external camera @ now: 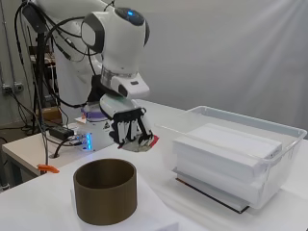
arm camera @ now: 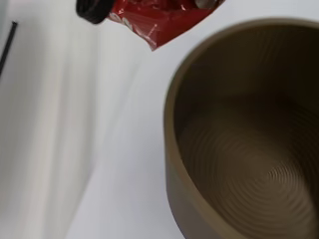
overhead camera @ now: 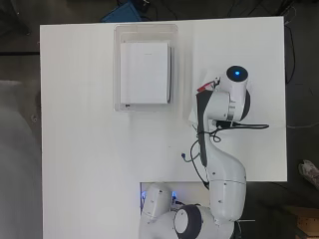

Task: Teleoperate dual arm-hand system to remove items from a box

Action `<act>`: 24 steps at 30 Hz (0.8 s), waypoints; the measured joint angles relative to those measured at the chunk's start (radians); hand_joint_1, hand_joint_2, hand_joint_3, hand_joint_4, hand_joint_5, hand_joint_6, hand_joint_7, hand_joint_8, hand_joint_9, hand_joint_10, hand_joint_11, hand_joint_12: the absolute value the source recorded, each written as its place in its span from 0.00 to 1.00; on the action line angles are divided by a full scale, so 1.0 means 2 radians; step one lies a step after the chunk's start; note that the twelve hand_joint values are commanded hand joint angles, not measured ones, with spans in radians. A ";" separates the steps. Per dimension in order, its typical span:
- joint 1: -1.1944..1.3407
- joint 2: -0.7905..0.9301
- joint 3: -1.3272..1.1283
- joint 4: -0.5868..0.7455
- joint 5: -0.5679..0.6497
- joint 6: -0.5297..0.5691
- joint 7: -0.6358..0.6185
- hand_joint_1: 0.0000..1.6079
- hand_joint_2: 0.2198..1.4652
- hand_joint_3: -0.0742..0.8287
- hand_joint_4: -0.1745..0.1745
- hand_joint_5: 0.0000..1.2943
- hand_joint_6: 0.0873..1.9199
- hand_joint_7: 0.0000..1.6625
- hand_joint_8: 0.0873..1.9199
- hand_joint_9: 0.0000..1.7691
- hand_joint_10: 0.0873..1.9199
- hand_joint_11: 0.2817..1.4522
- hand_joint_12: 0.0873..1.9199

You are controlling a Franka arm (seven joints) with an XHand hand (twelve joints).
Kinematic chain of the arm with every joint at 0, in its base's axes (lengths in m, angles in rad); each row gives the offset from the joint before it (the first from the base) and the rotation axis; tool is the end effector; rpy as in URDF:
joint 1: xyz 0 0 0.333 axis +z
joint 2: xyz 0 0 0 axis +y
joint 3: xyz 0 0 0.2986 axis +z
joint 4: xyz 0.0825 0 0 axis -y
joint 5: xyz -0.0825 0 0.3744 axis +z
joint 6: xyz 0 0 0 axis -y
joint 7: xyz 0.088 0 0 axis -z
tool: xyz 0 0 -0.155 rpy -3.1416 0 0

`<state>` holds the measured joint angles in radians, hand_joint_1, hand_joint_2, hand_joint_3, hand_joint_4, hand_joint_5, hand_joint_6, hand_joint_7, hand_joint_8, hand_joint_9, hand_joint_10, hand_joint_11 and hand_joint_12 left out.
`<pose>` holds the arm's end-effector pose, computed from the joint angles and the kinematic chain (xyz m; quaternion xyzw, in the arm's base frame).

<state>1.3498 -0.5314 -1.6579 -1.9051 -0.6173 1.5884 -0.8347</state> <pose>0.4493 -0.2731 0.3569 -0.9234 -0.3498 0.1506 0.0478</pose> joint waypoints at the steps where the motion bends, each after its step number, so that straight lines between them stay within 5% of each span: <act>1: -0.016 0.021 0.016 -0.002 0.020 0.006 -0.011 0.58 0.80 0.08 1.00 0.61 0.65 0.80 1.00 0.87 1.00 0.72 0.98; 13: -0.471 0.352 0.326 -0.028 0.254 0.072 -0.145 0.58 0.79 0.08 1.00 0.62 0.65 0.80 1.00 0.88 1.00 0.72 0.98; 24: -0.489 0.364 0.345 -0.033 0.283 0.086 -0.167 0.58 0.79 0.08 1.00 0.62 0.65 0.80 1.00 0.88 1.00 0.72 0.98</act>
<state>0.3708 0.1962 -0.9670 -1.9719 -0.0509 1.7597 -1.1679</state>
